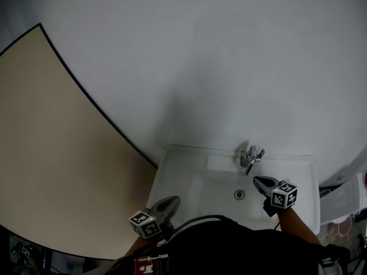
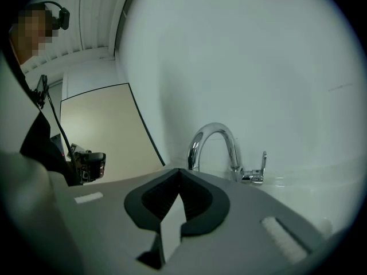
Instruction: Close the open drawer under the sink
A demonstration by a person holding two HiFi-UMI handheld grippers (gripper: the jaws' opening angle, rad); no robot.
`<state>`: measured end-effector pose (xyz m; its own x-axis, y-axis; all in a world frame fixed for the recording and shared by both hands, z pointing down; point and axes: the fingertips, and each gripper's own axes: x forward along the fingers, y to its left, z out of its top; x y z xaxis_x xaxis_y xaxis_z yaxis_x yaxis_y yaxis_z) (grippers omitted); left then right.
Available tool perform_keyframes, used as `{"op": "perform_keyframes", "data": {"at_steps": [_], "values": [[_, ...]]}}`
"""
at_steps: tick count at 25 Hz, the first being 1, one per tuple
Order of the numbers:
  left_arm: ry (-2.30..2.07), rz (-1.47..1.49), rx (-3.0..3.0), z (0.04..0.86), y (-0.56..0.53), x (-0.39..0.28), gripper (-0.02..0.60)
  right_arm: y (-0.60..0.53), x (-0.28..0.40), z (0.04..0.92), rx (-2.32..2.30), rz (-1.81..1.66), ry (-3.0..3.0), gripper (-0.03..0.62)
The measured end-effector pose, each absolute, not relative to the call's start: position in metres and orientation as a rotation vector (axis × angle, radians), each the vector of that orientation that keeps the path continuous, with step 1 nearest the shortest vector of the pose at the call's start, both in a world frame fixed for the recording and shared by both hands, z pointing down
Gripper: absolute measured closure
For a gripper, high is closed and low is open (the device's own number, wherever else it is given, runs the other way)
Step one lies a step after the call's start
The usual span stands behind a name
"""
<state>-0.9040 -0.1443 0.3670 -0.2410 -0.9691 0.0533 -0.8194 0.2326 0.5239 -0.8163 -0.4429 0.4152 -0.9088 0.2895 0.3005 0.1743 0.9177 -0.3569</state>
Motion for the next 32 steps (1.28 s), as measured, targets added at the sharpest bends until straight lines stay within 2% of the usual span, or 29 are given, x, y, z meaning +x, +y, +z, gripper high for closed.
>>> {"op": "perform_keyframes", "data": {"at_steps": [6, 16, 22, 32], "values": [[-2.152, -0.543, 1.621, 0.372, -0.126, -0.921, 0.581, -0.420, -0.840, 0.430, -0.368, 0.473, -2.690, 0.592], [-1.835, -0.499, 1.886, 0.391, -0.147, -0.967, 0.581, -0.406, -0.833, 0.413, -0.006, 0.505, -2.705, 0.592], [-1.558, -0.448, 2.057, 0.404, -0.188, -0.939, 0.581, -0.417, -0.758, 0.412, 0.341, 0.577, -2.692, 0.592], [-1.342, -0.332, 2.189, 0.398, -0.245, -0.834, 0.581, -0.444, -0.596, 0.416, 0.718, 0.668, -2.693, 0.592]]}}
